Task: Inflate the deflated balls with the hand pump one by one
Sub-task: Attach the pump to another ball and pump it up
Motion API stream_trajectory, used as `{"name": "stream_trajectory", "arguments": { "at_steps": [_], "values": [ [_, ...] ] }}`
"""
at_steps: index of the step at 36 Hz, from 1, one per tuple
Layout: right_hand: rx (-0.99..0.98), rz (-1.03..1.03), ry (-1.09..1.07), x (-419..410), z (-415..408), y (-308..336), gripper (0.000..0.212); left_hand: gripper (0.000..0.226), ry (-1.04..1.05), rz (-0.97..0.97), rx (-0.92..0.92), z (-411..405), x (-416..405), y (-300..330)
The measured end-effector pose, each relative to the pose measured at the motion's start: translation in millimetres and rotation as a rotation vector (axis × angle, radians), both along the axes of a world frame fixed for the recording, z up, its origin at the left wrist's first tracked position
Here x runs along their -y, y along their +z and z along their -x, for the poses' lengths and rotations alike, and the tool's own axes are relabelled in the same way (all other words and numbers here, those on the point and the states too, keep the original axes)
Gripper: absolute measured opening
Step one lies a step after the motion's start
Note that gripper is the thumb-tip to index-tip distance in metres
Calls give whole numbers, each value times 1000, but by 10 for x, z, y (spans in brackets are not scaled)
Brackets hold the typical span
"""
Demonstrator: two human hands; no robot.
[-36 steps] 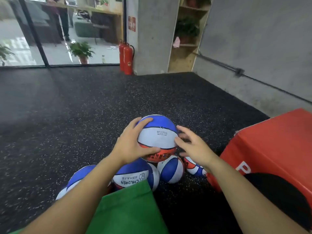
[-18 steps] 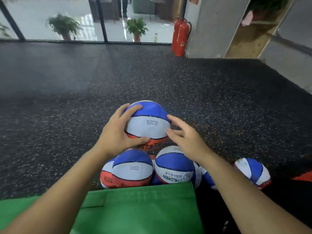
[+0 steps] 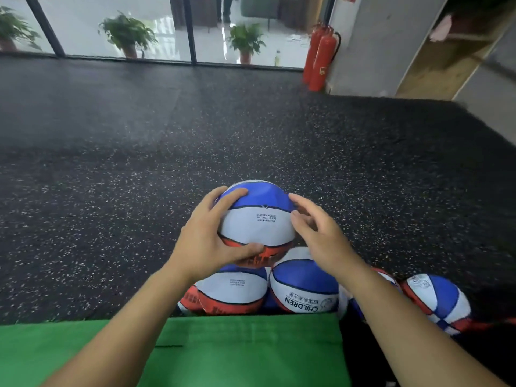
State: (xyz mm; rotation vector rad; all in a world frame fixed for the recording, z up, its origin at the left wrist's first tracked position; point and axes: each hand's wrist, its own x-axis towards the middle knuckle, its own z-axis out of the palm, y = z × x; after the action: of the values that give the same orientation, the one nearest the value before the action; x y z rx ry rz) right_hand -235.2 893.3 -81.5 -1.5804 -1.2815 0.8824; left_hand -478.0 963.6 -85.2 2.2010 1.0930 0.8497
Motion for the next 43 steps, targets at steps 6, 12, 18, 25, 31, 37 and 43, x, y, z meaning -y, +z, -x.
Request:
{"name": "stream_trajectory", "arguments": {
  "at_steps": [6,12,18,25,31,37,43],
  "values": [
    [29,38,-121,359,-566,148,36,105,-102,-23,7,-636,144,47],
    [69,42,-302,911,-1231,277,37,104,-226,-19,44,-1515,428,151],
    [32,109,-487,1671,-1962,144,31,105,-379,37,28,-2451,938,-2],
    [68,310,-616,2286,-2410,-412,34,104,-484,142,-67,-3106,1509,-619],
    [166,555,-498,2587,-2434,-908,45,101,-437,285,-133,-3150,1953,-1298],
    [47,745,-367,2813,-2397,-1475,51,97,-374,458,-224,-3049,2302,-1827],
    [55,834,-258,2711,-2303,-1886,58,93,-252,516,-229,-2932,2505,-2143]
  ]
}}
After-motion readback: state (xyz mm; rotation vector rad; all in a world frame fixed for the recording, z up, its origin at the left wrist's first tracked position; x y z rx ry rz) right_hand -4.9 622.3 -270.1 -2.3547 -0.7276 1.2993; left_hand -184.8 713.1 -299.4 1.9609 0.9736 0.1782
